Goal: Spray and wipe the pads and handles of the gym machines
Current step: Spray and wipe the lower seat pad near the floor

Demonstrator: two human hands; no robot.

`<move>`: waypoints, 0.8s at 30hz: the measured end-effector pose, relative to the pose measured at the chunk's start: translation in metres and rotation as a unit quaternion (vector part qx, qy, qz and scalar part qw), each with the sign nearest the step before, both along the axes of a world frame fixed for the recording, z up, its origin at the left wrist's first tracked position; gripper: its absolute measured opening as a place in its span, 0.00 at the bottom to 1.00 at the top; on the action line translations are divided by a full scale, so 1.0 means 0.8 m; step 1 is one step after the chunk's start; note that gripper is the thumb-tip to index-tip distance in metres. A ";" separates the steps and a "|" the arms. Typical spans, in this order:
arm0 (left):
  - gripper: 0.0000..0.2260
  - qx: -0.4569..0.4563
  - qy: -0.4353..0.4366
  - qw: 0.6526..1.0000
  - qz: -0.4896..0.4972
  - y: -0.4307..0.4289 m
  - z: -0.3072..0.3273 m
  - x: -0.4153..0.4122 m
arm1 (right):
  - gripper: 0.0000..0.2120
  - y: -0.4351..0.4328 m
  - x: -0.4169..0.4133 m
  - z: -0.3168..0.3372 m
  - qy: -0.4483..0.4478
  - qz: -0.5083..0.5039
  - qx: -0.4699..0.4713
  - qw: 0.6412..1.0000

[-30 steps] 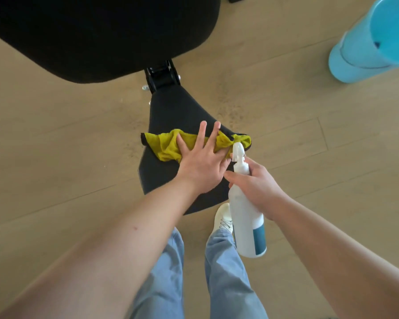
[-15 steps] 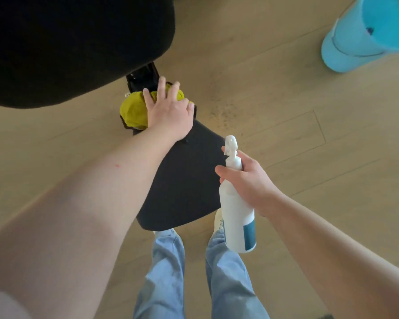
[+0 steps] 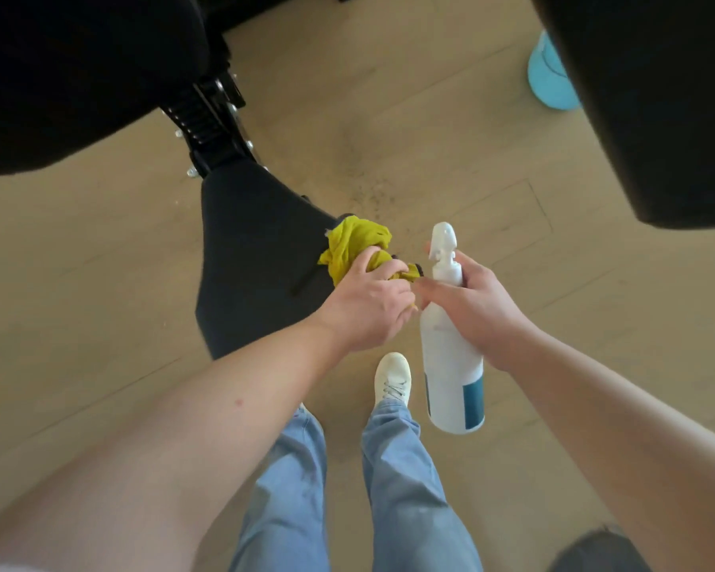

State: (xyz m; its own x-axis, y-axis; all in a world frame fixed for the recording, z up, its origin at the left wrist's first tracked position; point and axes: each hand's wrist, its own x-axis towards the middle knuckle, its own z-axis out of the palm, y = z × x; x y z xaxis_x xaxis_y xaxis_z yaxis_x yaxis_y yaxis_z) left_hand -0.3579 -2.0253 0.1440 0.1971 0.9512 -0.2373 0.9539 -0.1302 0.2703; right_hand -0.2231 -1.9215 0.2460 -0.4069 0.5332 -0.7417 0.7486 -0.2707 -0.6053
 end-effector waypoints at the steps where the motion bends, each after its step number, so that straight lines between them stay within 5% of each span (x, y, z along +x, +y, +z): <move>1: 0.22 0.010 -0.012 1.000 -0.004 -0.007 0.002 0.000 | 0.07 -0.003 0.008 0.001 -0.001 0.002 -0.001 1.000; 4: 0.15 0.018 -0.030 0.999 -0.007 -0.035 0.013 -0.004 | 0.05 -0.017 0.018 0.003 -0.004 0.009 0.000 1.000; 12: 0.15 0.006 0.093 0.989 0.111 -0.159 0.024 0.007 | 0.14 -0.060 0.000 0.003 -0.004 0.053 -0.023 0.998; 18: 0.03 -0.046 0.119 0.974 0.190 -0.263 0.033 -0.024 | 0.28 -0.076 -0.033 -0.002 0.002 0.090 -0.031 0.995; 22: 0.08 -0.060 0.087 0.969 0.224 -0.256 0.037 -0.022 | 0.26 -0.084 -0.052 -0.008 0.006 0.110 -0.023 0.994; 24: 0.12 -0.079 0.075 0.970 0.218 -0.225 0.038 -0.008 | 0.18 -0.090 -0.060 -0.006 0.011 0.115 -0.024 0.993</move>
State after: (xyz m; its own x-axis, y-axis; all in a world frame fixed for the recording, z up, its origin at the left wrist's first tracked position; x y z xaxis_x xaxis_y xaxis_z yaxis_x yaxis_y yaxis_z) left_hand -0.3643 -2.2053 0.1744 -0.2625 0.8862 -0.3818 0.9393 0.3252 0.1090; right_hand -0.2708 -1.9934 0.2411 -0.5304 0.3888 -0.7534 0.7810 -0.1217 -0.6126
